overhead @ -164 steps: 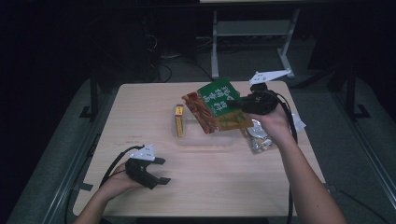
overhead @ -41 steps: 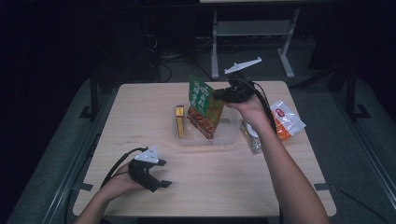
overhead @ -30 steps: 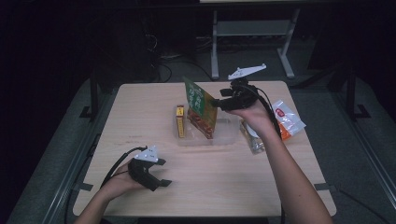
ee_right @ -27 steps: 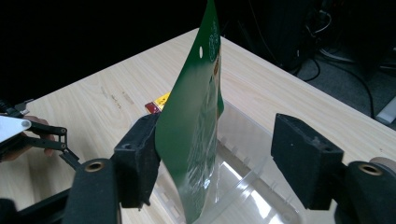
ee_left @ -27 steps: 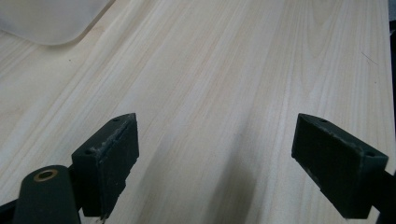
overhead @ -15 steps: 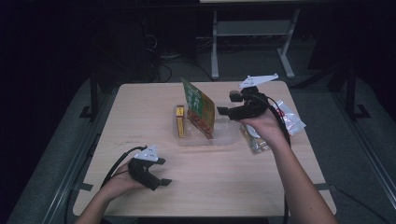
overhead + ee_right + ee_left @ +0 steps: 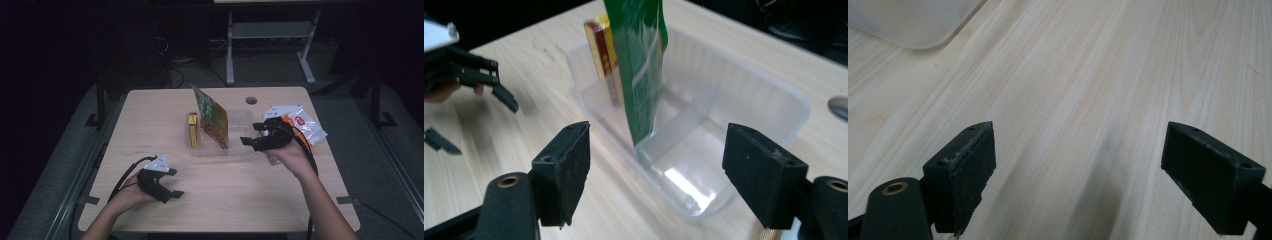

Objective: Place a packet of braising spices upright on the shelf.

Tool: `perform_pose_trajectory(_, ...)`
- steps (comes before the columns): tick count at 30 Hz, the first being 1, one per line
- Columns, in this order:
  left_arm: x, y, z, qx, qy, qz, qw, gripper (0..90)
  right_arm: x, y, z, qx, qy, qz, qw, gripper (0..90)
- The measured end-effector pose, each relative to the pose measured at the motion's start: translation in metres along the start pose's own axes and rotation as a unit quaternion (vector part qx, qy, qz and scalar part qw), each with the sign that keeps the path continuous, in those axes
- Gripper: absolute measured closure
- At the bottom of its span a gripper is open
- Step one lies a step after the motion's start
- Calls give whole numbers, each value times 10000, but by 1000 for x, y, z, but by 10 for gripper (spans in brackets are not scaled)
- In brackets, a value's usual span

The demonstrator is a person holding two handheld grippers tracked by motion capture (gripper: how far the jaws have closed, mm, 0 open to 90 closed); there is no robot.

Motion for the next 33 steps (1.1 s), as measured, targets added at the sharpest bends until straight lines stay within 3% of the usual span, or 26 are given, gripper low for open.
perform_pose_trajectory(6, 0, 0, -1, -25, -22, 20, 10000, 137, 31, 3, -4, 44, 211, -38, 9998, 268)
perform_pose_trajectory(15, 0, 1, -2, -51, -8, 72, 10000, 137, 68, 5, -12, 14, 224, -69, 9997, 268)
perform_pose_trajectory(22, 0, 1, -2, -68, -24, 66, 10000, 137, 95, 4, -4, 131, 604, -133, 9980, 271)
perform_pose_trajectory(28, 0, 1, -3, -64, 21, 121, 9999, 137, 102, -16, 2, 459, 740, -70, 9962, 292)
perform_pose_trajectory(33, -1, 0, -2, -56, -49, 60, 10000, 137, 100, -45, 5, 702, 524, 207, 9959, 336)
Point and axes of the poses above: each handheld gripper's, and its own axes: z roughly forward along the jaws, x roughly out of its underside, y roughly to its left, the point moved 9 cm from there along z, roughly forward along the jaws, and after that the axes turned 7 degrees about x, right-handed, at the moved point
